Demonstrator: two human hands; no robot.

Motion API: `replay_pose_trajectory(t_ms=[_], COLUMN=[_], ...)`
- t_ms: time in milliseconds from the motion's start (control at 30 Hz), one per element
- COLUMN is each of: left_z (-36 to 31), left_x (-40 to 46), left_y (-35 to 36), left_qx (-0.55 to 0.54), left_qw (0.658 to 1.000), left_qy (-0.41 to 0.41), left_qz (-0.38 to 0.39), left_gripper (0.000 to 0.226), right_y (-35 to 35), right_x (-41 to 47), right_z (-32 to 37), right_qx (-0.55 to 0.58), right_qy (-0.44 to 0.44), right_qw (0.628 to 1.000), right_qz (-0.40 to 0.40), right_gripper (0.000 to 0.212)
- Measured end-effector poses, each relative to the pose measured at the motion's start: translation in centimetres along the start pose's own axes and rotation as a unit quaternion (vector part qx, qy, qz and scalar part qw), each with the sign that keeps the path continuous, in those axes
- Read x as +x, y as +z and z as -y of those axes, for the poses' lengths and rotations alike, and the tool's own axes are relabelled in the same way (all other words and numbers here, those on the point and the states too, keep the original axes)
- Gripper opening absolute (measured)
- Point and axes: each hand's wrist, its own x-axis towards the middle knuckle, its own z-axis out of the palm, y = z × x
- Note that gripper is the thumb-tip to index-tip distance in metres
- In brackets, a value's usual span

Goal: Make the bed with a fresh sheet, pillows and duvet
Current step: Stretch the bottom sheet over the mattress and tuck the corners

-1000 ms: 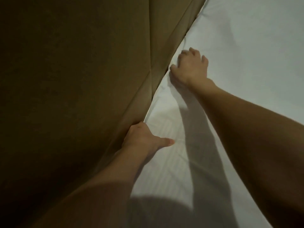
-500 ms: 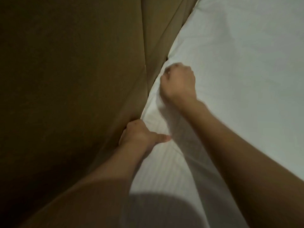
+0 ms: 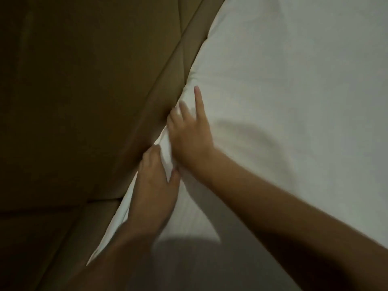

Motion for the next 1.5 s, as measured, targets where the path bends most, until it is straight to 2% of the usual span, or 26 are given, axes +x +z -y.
replay_pose_trajectory(t_ms=[67,133,200,333,433,500,567,633,700,800,867,1000,1100,1167,1200,1267,1300,1333,1400,1500], left_z=[1.8,4.1,5.5,7.2,6.8,6.4,5.9,6.1,6.7,7.4,7.4,7.0,7.9,9.3,10.1,11.9,12.7,13.6,14.8,16.3], left_x=[-4.0,-6.8,-8.4,-9.1,-7.3,-7.2,-9.1,-12.1,-14.5,-15.5,-15.2,-15.9,-18.2,-20.9,-22.3,-24.7,-25.5,-26.0,-25.7,-22.8], left_y=[0.0,-0.1,-1.4,-2.6,-2.7,-2.8,-3.1,-2.9,-2.3,-1.3,-0.6,-0.9,-2.3,-3.2,-3.4,-3.4,-3.4,-3.2,-3.6,-4.7], left_qx=[0.015,0.027,0.032,-0.007,-0.027,-0.025,0.002,0.045,0.047,-0.006,-0.023,0.013,0.065,0.101,0.112,0.108,0.095,0.076,0.007,-0.081], left_qw=[1.000,0.999,0.998,0.995,0.983,0.980,0.991,0.999,0.999,1.000,0.999,0.993,0.986,0.982,0.980,0.981,0.981,0.982,0.981,0.954], left_qy=[0.005,0.014,-0.049,-0.084,-0.163,-0.181,-0.120,-0.026,-0.002,-0.027,-0.047,-0.114,-0.152,-0.158,-0.159,-0.156,-0.158,-0.164,-0.187,-0.288], left_qz=[-0.008,0.021,0.034,0.053,0.078,0.081,0.053,0.008,-0.008,0.004,0.010,-0.027,-0.019,-0.033,-0.042,-0.050,-0.052,-0.054,-0.044,-0.012], left_gripper=[0.047,0.051,0.060,0.051,0.046,0.048,0.051,0.051,0.055,0.061,0.059,0.063,0.061,0.057,0.056,0.064,0.068,0.071,0.069,0.045], right_y=[0.1,0.3,0.5,0.0,-0.1,0.2,0.6,0.9,1.1,0.4,-0.1,-0.8,-1.3,-2.4,-2.8,-3.2,-3.0,-2.7,-2.2,-2.4], right_x=[-4.5,-6.9,-7.4,-5.2,-3.7,-4.6,-6.7,-8.7,-10.1,-10.2,-9.2,-7.5,-7.1,-8.3,-9.6,-12.9,-14.7,-16.2,-16.8,-15.1], right_z=[4.0,6.3,7.2,7.5,6.2,5.1,4.4,4.9,6.4,9.0,10.7,12.4,13.3,14.3,15.0,16.9,18.1,19.2,21.2,22.9], right_qx=[0.092,0.158,0.201,0.169,0.193,0.306,0.374,0.302,0.203,0.139,0.095,0.062,0.036,0.037,0.046,0.086,0.107,0.118,0.110,0.078], right_qy=[-0.067,-0.127,-0.124,-0.131,-0.175,-0.191,-0.185,-0.198,-0.233,-0.205,-0.172,-0.144,-0.116,-0.109,-0.120,-0.176,-0.211,-0.234,-0.227,-0.188], right_qw=[0.993,0.979,0.972,0.976,0.962,0.932,0.908,0.928,0.947,0.968,0.979,0.980,0.977,0.979,0.983,0.979,0.970,0.962,0.959,0.960], right_qz=[-0.033,-0.017,0.007,0.042,0.086,0.048,-0.031,-0.094,-0.084,0.029,0.061,0.125,0.176,0.166,0.133,0.060,0.057,0.075,0.128,0.191], right_gripper=[0.037,0.033,0.035,0.036,0.036,0.034,0.037,0.045,0.050,0.047,0.045,0.043,0.046,0.046,0.042,0.035,0.037,0.041,0.045,0.046])
